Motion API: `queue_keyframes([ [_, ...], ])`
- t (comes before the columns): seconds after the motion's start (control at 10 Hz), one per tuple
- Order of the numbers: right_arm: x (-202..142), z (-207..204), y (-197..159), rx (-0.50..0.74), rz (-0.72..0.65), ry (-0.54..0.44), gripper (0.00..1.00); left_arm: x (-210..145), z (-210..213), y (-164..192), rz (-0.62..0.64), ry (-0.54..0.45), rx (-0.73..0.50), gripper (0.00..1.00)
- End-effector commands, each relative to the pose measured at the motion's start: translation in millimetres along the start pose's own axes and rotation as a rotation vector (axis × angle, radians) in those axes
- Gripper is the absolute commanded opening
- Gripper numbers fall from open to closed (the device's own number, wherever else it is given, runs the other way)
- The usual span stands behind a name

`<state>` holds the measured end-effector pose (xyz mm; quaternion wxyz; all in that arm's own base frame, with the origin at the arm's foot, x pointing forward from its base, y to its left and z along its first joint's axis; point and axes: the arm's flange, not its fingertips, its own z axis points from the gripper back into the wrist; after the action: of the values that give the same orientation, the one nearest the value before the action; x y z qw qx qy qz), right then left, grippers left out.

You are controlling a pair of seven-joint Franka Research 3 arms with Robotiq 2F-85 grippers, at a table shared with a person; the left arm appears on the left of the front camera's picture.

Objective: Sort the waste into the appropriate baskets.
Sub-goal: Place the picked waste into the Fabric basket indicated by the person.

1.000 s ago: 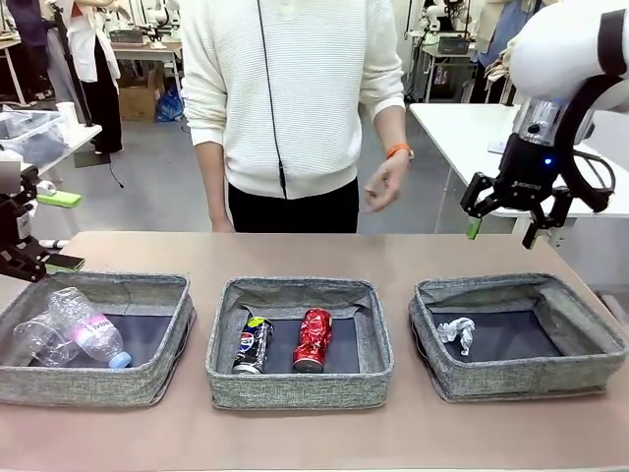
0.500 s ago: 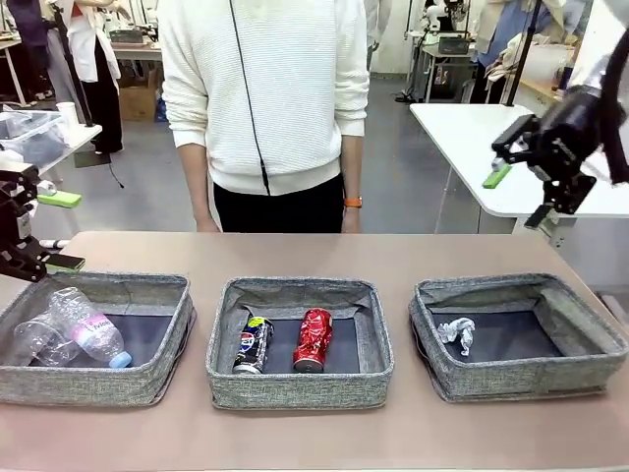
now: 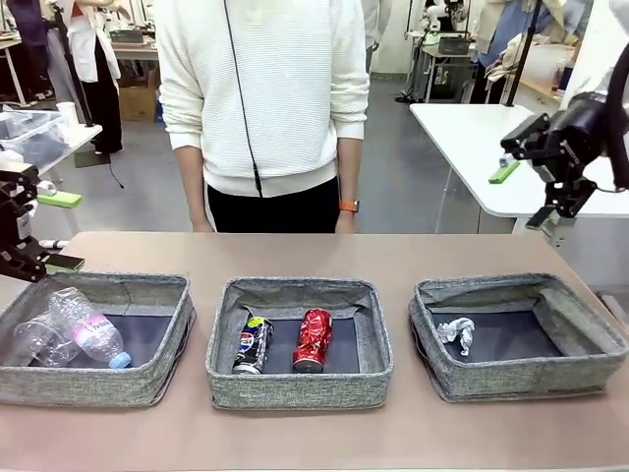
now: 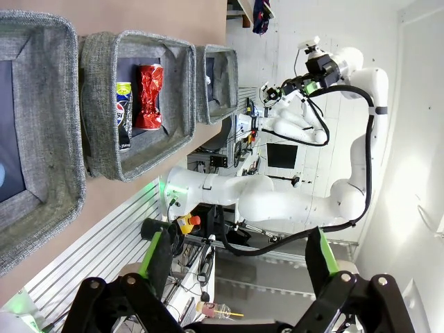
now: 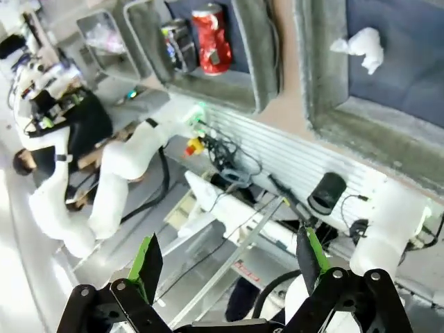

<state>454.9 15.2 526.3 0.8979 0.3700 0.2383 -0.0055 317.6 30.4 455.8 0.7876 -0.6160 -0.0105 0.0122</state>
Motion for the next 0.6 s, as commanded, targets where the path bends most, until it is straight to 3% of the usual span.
queue_keyframes([
  [0.0,-1.8,-2.4,-1.8,-0.031,-0.019,-0.031,1.0,-3.9,0.5,-1.1,-0.006,0.01,-0.001,1.0],
  [0.5,-1.8,-2.4,-1.8,-0.031,-0.019,-0.031,1.0,-3.9,0.5,-1.1,-0.006,0.01,-0.001,1.0],
])
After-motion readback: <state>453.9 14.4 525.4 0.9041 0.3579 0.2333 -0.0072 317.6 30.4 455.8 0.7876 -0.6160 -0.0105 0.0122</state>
